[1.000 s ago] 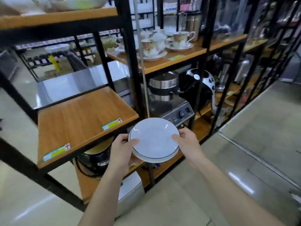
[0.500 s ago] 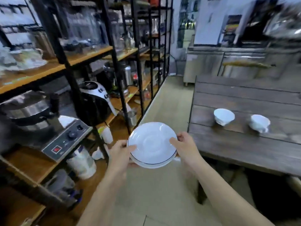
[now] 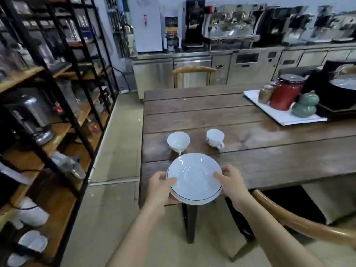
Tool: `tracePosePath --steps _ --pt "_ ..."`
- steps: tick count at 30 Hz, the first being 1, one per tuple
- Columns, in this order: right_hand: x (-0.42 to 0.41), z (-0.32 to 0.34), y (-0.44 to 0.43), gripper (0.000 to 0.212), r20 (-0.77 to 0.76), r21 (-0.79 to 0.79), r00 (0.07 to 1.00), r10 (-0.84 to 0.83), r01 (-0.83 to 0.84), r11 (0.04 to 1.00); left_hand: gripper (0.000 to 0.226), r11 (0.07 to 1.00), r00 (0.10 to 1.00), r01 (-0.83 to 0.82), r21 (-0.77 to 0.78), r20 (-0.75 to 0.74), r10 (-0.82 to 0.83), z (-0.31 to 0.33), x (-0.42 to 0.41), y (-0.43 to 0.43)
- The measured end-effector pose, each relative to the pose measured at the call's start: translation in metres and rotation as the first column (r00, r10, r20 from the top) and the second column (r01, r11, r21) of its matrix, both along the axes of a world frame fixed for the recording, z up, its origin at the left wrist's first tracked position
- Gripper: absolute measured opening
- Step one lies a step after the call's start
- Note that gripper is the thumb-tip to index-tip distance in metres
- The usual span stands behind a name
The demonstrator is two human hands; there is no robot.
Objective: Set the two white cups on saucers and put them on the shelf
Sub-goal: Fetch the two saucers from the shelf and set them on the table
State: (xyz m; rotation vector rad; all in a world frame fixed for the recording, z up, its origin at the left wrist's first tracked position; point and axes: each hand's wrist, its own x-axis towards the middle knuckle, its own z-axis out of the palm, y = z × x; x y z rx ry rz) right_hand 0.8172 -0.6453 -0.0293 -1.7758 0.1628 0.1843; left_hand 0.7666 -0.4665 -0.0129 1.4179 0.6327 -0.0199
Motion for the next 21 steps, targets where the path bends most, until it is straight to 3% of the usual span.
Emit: tracePosePath --steps 12,21 --pt "0.084 -0.062 0.005 0.007 -0.152 -0.129 0.977 -0.151 0.132 0.983 0.014 0.983 0.973 0.175 0.053 -0.16 -0.165 -0.052 0.102 0.009" --pt "0.117 -0.097 0.002 0.01 -0.217 -0.235 0.968 -0.125 0.073 0.969 0.011 0.984 0.951 0.177 0.034 -0.263 -0.162 -0.087 0.136 0.008"
